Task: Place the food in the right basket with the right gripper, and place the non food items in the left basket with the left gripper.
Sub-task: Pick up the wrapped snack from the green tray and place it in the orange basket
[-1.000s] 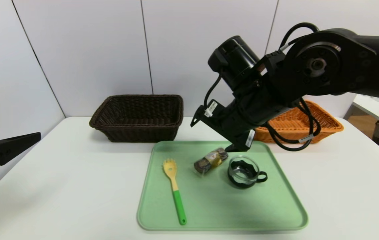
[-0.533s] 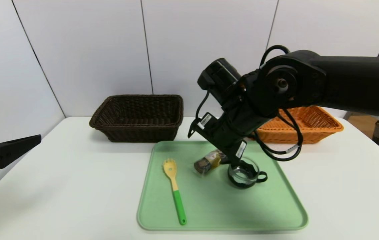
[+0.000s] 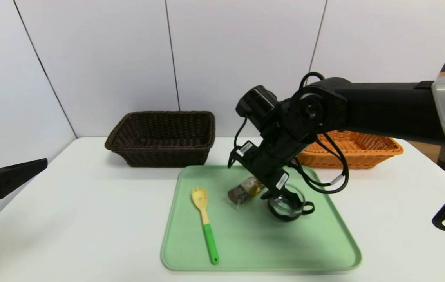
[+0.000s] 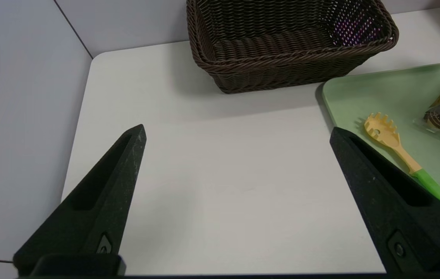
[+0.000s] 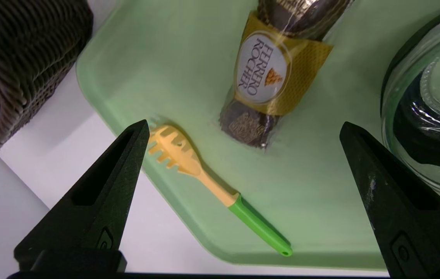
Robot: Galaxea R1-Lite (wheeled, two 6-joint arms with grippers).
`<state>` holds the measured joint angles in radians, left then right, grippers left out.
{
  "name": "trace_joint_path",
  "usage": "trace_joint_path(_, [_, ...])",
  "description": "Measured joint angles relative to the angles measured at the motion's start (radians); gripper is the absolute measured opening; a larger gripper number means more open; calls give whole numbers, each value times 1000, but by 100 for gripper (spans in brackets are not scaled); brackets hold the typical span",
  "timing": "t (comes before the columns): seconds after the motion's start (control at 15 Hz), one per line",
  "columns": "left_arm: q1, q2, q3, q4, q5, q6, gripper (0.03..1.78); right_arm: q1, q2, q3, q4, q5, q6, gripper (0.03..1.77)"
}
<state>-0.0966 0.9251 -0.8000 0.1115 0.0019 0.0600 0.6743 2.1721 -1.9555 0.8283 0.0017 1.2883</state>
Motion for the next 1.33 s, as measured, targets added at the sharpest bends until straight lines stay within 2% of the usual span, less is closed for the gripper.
trace_joint_path(1.33, [-23, -10, 10, -3, -1, 1, 169, -27, 87, -7, -2, 18, -7, 170])
